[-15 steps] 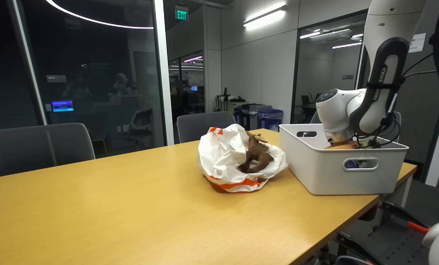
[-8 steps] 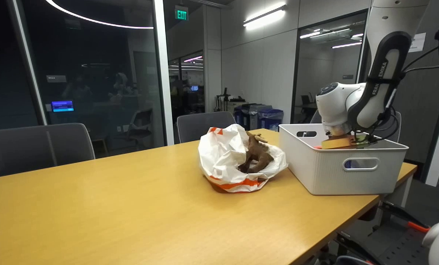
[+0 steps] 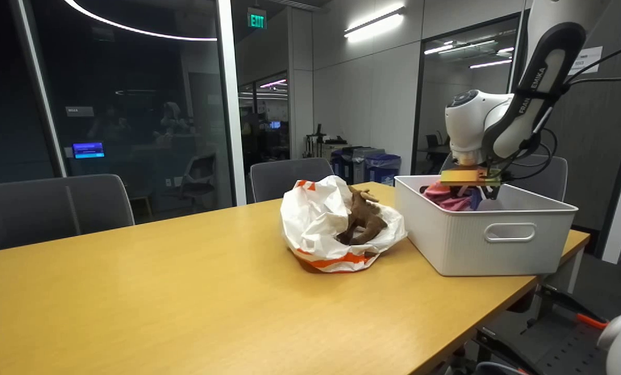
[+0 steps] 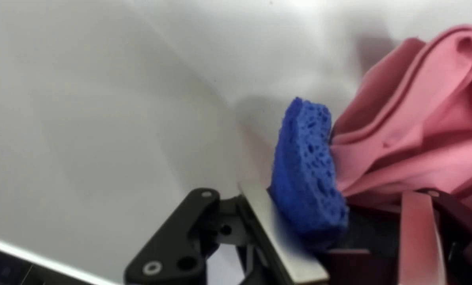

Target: Remove the toy moose, the pink shirt and blue object from the white basket and put them in the plastic bag

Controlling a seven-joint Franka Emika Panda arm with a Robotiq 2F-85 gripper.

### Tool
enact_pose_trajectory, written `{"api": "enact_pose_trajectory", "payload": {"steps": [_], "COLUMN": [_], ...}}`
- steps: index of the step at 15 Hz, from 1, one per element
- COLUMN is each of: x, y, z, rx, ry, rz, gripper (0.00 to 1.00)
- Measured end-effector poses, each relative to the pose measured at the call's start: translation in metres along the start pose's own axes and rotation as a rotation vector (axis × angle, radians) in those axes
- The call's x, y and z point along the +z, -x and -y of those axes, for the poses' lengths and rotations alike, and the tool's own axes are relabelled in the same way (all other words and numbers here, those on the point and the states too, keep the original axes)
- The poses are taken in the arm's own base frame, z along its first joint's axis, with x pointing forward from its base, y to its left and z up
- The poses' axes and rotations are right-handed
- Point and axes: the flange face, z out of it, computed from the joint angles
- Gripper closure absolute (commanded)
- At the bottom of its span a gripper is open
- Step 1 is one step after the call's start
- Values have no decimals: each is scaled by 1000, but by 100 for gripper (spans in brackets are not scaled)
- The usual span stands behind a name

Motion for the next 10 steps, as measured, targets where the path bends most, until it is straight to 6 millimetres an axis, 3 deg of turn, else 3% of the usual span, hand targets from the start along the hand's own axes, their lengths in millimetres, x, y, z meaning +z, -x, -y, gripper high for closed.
{"api": "enact_pose_trajectory", "payload": {"steps": [5, 10], "x": [-32, -62], "y": [-34, -58], "z": [7, -1], "rx": [119, 150], "ry": [-41, -52], "rz": [-57, -94], "gripper": [100, 100]}}
